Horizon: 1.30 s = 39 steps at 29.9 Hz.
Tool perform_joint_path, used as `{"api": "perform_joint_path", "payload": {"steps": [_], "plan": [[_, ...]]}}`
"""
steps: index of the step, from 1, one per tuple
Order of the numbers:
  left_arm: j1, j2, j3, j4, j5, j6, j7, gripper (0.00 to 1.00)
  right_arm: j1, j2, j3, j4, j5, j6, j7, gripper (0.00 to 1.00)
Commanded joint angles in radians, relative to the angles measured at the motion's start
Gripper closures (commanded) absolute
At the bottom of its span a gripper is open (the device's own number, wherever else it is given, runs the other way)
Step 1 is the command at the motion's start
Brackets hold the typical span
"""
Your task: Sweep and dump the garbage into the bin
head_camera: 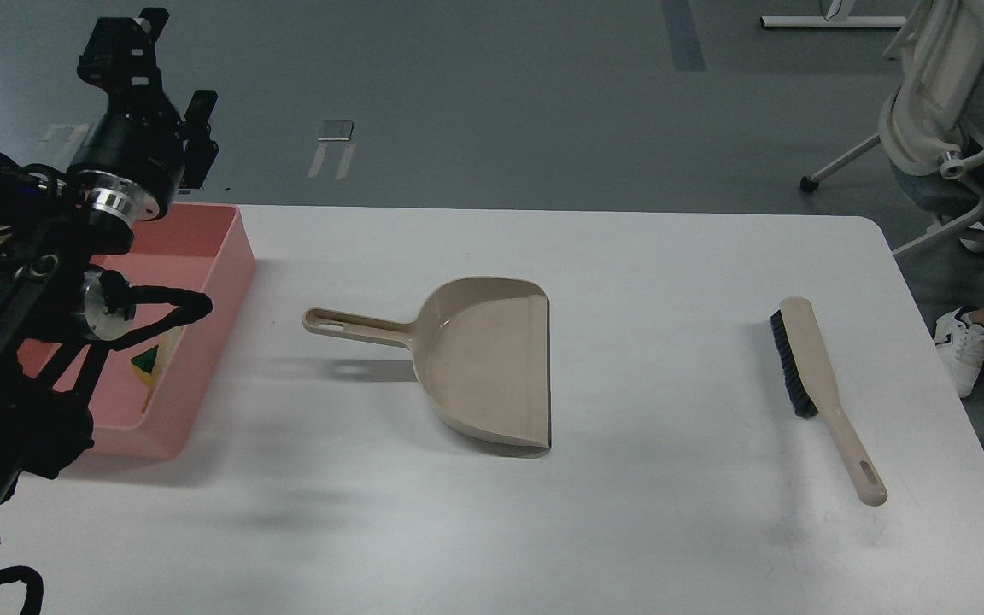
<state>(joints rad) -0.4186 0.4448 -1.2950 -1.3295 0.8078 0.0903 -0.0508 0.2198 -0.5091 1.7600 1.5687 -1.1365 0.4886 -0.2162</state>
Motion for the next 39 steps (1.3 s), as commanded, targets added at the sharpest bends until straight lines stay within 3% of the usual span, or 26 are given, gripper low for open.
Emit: {"api": "perform_joint_path", "payload": {"steps": [1,8,12,15,19,20,22,24,27,28,32,39], "plan": [[-0.005,0.003,0.002,0.001,0.001,0.0,0.006,0.02,0.027,0.033,-0.001,-0.004,0.001,0.0,0.003,0.0],[-0.02,0.055,0.005,0.021,-0.002,-0.044,0.006,0.02,0.144,0.144,-0.002,-0.027,0.0,0.0,0.003,0.0],[-0.081,0.054,0.008,0.104,-0.004,-0.086,0.005,0.03,0.277,0.248,-0.002,-0.146,0.004,0.0,0.003,0.0],[-0.111,0.051,0.003,0.154,-0.006,-0.087,-0.021,0.06,0.352,0.293,-0.004,-0.263,0.03,0.0,0.003,0.0],[-0.166,0.022,0.013,0.274,-0.022,-0.136,-0.13,0.07,0.493,0.392,-0.013,-0.427,0.073,-0.047,0.006,0.0],[-0.178,0.011,0.013,0.311,-0.022,-0.167,-0.158,0.07,0.531,0.424,-0.011,-0.461,0.075,-0.056,0.021,0.0],[-0.187,0.005,0.013,0.331,-0.022,-0.184,-0.167,0.07,0.559,0.452,-0.013,-0.493,0.075,-0.067,0.061,0.02],[-0.201,-0.001,0.014,0.342,-0.022,-0.195,-0.162,0.07,0.614,0.504,-0.025,-0.594,0.075,-0.087,0.17,0.03],[-0.21,-0.006,0.014,0.343,-0.022,-0.201,-0.161,0.07,0.706,0.509,-0.04,-0.763,0.075,-0.117,0.239,0.04],[-0.21,-0.006,0.014,0.343,-0.022,-0.201,-0.161,0.07,0.707,0.509,-0.04,-0.763,0.075,-0.117,0.239,0.04],[-0.236,-0.017,0.013,0.406,-0.024,-0.247,-0.17,0.07,0.76,0.509,-0.04,-0.843,0.102,-0.148,0.345,0.07],[-0.262,-0.037,0.014,0.447,-0.079,-0.319,-0.17,0.06,0.753,0.509,-0.14,-0.837,0.193,-0.14,0.345,0.05]]}}
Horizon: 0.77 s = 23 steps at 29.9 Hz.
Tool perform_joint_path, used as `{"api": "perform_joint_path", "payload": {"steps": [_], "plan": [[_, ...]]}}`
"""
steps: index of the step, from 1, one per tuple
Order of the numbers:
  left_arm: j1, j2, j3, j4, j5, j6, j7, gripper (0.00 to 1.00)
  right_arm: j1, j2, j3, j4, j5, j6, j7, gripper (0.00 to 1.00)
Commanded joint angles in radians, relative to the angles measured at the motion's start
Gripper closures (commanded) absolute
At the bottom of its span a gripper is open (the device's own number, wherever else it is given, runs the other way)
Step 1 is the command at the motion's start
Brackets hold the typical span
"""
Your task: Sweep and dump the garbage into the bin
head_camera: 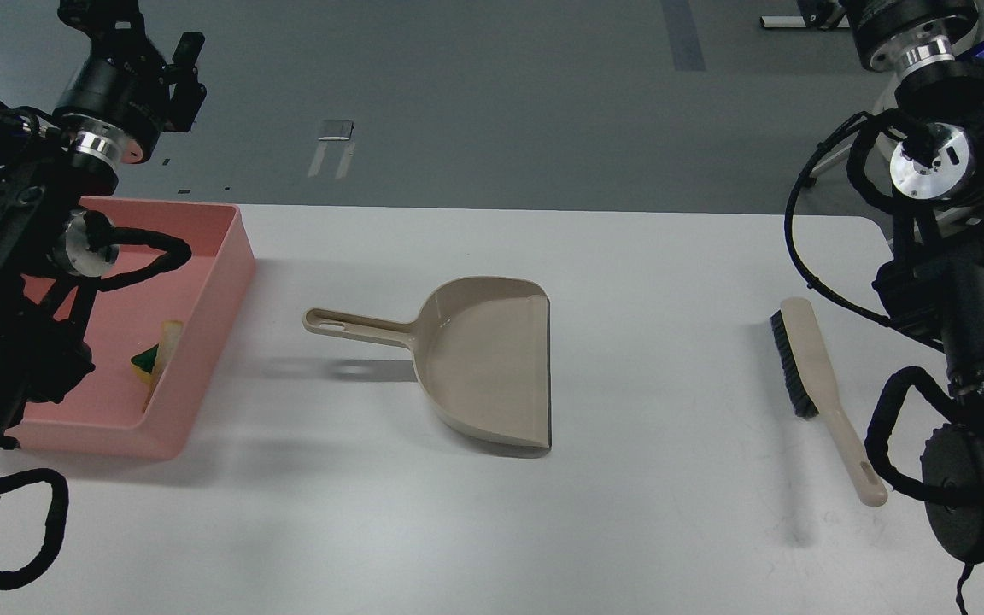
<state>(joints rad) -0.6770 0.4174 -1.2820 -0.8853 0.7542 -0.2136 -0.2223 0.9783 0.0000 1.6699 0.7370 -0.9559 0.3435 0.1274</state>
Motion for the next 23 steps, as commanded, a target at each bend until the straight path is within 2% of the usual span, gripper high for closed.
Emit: {"api": "perform_joint_path", "payload": {"steps": [1,11,23], "plan": [[-0.006,-0.018,0.001,0.005,-0.027,-0.015,0.001,0.06,-0.009,0.0,-0.077,-0.007,0.013,0.006,0.003,0.05],[0.005,-0.068,0.001,0.003,-0.029,-0.015,0.0,0.05,-0.026,0.0,-0.105,-0.013,0.032,0.009,0.003,0.0],[-0.003,-0.068,0.003,0.0,-0.032,-0.027,0.001,0.04,-0.035,0.0,-0.148,-0.014,0.046,0.028,0.001,0.0]]}}
